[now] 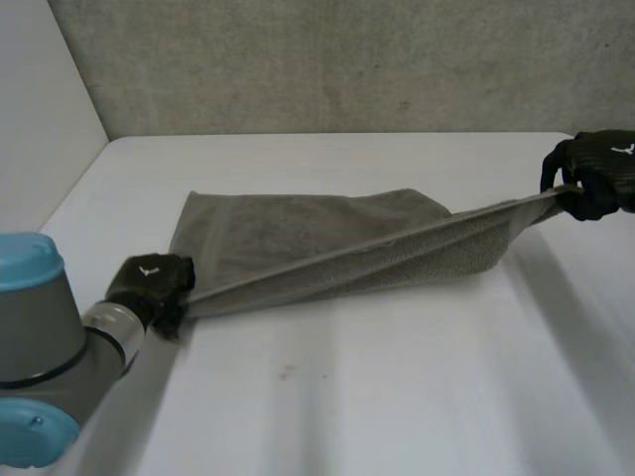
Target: Fold the towel.
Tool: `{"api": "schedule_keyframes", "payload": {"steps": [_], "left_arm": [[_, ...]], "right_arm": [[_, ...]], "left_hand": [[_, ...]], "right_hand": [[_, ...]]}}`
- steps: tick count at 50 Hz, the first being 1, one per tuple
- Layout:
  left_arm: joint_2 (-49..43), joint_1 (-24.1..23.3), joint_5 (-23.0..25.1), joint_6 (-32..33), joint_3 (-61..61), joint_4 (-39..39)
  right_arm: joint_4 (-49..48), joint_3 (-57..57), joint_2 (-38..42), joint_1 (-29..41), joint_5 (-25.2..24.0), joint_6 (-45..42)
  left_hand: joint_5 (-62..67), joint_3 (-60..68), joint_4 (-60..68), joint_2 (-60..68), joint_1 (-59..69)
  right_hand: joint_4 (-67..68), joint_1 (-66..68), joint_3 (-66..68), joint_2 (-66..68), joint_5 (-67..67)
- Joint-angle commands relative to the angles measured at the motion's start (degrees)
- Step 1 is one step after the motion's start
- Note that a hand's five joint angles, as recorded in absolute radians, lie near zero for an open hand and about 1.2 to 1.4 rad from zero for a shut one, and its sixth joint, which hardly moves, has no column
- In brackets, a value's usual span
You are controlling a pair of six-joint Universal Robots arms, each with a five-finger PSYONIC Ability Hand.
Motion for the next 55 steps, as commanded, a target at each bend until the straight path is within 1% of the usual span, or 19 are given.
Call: {"api": "schedule_keyframes", "payload": {"steps": [1,5,7,9,10,15,21,23,27,29,33,38,44,46,47,49,52,54,55], "left_arm": [[11.6,0.8,-0.4,8.3,1.7,-5.2],[15.9,0.2,-0.4,12.3,3.5,-8.7],[19.6,0.0,-0.4,14.7,6.3,-13.2],[21.1,0.1,-0.3,15.5,7.8,-15.7],[21.1,0.1,-0.3,15.5,7.8,-15.7],[22.6,0.2,0.0,16.8,13.9,-26.2],[22.5,0.6,0.0,19.7,17.7,-30.1],[21.6,0.9,0.0,22.5,19.1,-30.4],[18.9,0.6,0.1,24.3,19.5,-30.4],[13.1,0.3,0.1,24.6,20.3,-30.5],[7.8,0.0,0.1,24.5,21.2,-30.5],[-2.7,-0.2,0.5,24.5,26.9,-29.0],[-9.9,-0.3,0.5,24.0,36.9,-25.7],[-13.3,-0.4,0.4,23.7,45.7,-22.0],[-13.4,-0.4,0.4,23.7,45.8,-22.0],[-15.0,-0.8,0.4,22.7,55.0,-16.5],[-15.1,-1.2,0.4,21.2,59.0,-12.8],[-14.6,-1.7,0.4,17.1,64.9,-4.9],[-14.6,-1.7,0.4,17.1,64.9,-4.8]], "right_arm": [[2.2,-0.4,-5.4,-0.5,-0.3,-2.4],[5.8,-1.5,-8.4,-0.5,-0.4,-5.4],[8.1,-2.6,-9.6,-0.5,-0.4,-7.2],[13.4,-5.3,-11.7,-0.4,-0.4,-10.5],[13.4,-5.3,-11.7,-0.4,-0.4,-10.5],[22.2,-11.3,-13.3,-0.5,-0.2,-15.9],[27.2,-14.5,-13.1,-0.5,0.7,-19.6],[30.0,-15.4,-12.2,-0.6,0.8,-21.9],[31.4,-14.8,-9.6,-0.7,1.0,-24.0],[31.6,-14.5,-4.8,-0.3,2.0,-25.5],[31.6,-14.7,-0.8,0.0,3.2,-26.3],[30.9,-17.9,7.7,0.8,4.8,-26.4],[27.6,-26.0,14.4,4.5,5.4,-25.0],[22.4,-33.8,17.5,7.0,7.9,-21.6],[22.4,-33.9,17.6,7.0,8.0,-21.6],[15.8,-43.6,19.9,8.5,10.8,-17.0],[11.9,-48.2,20.5,9.3,12.2,-14.7],[3.4,-54.7,20.4,10.7,13.8,-10.2],[3.4,-54.7,20.4,10.7,13.8,-10.2]], "left_hand": [[13.1,11.7,11.7,11.6,13.9],[13.1,11.7,11.7,11.6,13.9],[13.1,11.7,11.7,11.6,13.9],[13.1,11.7,11.7,11.6,13.9],[13.1,11.7,11.7,11.6,13.9],[13.1,11.7,11.7,11.6,13.9],[13.1,11.7,11.7,11.6,13.9],[13.1,11.7,11.7,11.6,13.9],[13.1,11.7,11.7,11.6,13.9],[13.1,11.7,11.7,11.6,13.9],[13.1,11.7,11.7,11.6,13.9],[13.1,11.7,11.7,11.6,13.9],[13.1,11.7,11.7,11.6,13.9],[13.1,11.7,11.7,11.6,13.9],[13.1,11.7,11.7,11.6,13.9],[13.1,11.7,11.7,11.6,13.9],[13.1,11.7,11.7,11.6,13.9],[13.1,11.7,11.7,11.6,13.9],[13.1,11.7,11.7,11.6,13.9]], "right_hand": [[10.3,0.3,10.4,10.5,10.7],[10.3,0.3,10.4,10.5,10.7],[10.3,0.3,10.4,10.5,10.7],[10.3,0.3,10.4,10.5,10.7],[10.3,0.3,10.4,10.5,10.7],[10.3,0.3,10.4,10.5,10.7],[10.3,0.3,10.4,10.5,10.7],[10.3,0.3,10.4,10.5,10.7],[10.3,0.3,10.4,10.5,10.7],[10.3,0.3,10.4,10.5,10.7],[10.3,0.3,10.4,10.5,10.7],[10.3,0.3,10.4,10.5,10.7],[10.3,0.3,10.4,10.5,10.7],[10.3,0.3,10.4,10.5,10.7],[10.3,0.3,10.4,10.5,10.7],[10.3,0.3,10.4,10.5,10.7],[10.3,0.3,10.4,10.5,10.7],[10.3,0.3,10.4,10.5,10.7],[10.3,0.3,10.4,10.5,10.7]]}}
